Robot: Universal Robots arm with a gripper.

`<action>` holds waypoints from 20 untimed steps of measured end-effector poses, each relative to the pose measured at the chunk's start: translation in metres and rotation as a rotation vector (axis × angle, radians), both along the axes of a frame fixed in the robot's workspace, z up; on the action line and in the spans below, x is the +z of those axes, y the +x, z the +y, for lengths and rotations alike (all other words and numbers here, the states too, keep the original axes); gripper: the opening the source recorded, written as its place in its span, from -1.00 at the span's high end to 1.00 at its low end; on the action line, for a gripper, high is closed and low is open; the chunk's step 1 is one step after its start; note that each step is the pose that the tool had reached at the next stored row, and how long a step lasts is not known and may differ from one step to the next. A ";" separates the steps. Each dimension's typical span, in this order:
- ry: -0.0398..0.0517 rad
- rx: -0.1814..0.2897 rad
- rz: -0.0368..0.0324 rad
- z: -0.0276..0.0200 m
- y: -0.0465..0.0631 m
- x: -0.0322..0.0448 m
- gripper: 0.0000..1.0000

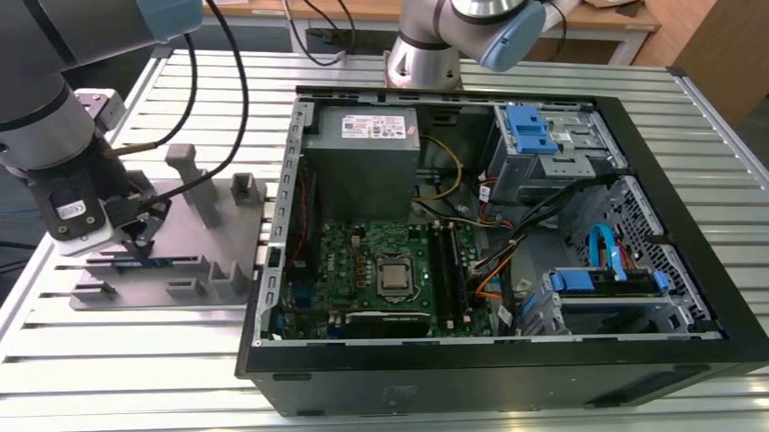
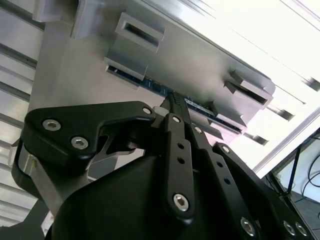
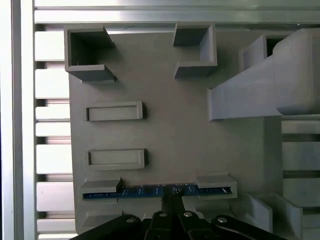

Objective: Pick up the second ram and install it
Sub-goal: 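Reach for the second ram, then pick up the second ram and move it above second insertion slot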

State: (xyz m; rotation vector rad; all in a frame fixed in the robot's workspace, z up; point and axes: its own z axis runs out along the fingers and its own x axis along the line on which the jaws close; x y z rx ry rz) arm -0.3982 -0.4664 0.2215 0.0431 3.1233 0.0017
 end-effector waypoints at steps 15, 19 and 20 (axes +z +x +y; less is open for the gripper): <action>0.0000 0.001 0.0000 0.0006 0.000 -0.0002 0.79; 0.0001 0.036 0.0000 0.0007 0.000 -0.0003 0.79; 0.0001 0.052 0.0000 0.0007 0.000 -0.0002 0.79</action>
